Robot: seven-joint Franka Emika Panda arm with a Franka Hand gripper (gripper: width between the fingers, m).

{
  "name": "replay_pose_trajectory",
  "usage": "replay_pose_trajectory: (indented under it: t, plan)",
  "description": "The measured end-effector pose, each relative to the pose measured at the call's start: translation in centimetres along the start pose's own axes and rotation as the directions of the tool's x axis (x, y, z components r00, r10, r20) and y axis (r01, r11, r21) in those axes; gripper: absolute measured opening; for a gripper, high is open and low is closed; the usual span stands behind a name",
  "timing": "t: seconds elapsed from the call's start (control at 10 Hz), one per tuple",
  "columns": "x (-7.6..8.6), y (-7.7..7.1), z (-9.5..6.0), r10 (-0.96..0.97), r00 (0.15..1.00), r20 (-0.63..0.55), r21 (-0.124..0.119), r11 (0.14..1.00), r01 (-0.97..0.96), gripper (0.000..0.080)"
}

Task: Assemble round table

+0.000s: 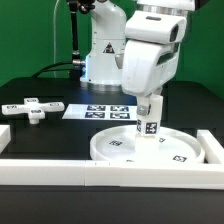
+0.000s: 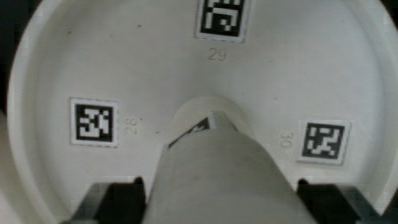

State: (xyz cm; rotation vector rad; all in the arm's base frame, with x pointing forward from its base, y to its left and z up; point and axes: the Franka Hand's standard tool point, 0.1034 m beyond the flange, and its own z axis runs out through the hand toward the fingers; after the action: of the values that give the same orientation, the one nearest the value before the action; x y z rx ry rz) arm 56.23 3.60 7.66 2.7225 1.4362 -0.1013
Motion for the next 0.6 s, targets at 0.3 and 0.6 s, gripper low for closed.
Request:
replay_pose_trajectory:
  t: [0.3,0.6]
  plan:
    - [-0.25,-0.35,0.11,0.409,0.913,0.003,0.064,0.911,-0.408,0.0407]
    - [0.13,-0.53,0.09,0.664,0.748,0.024,0.076,0.744,-0.663,0.0409]
